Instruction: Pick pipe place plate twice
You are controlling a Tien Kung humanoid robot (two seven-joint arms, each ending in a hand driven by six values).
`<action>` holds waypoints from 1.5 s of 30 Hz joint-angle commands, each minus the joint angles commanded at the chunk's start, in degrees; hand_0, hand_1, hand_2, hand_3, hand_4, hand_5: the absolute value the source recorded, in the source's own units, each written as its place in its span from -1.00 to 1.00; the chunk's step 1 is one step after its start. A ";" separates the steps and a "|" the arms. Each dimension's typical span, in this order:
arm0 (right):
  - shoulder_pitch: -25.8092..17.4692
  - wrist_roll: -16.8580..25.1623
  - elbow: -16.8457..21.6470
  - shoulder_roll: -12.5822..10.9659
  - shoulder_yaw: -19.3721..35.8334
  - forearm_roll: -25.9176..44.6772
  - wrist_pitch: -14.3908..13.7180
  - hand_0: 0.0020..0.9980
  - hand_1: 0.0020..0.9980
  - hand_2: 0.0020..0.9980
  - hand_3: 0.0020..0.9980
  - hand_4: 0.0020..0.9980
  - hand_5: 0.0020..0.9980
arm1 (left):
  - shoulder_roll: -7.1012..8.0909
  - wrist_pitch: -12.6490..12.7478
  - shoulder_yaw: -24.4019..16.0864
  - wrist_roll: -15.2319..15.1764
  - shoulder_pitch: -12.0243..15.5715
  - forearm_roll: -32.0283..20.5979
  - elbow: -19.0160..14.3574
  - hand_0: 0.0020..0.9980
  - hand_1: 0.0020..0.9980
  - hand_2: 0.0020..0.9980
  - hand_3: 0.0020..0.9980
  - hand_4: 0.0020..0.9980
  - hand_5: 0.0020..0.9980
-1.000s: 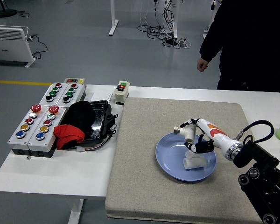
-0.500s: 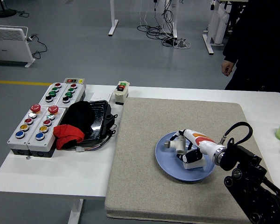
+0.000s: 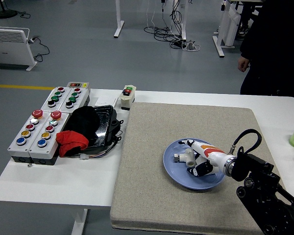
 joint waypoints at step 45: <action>-15.79 -5.25 19.76 0.00 39.71 73.51 -16.81 0.70 0.63 0.78 0.70 0.22 -0.06 | 0.09 0.00 -0.39 0.15 -0.11 1.18 0.06 0.24 0.17 0.02 0.17 -0.46 1.00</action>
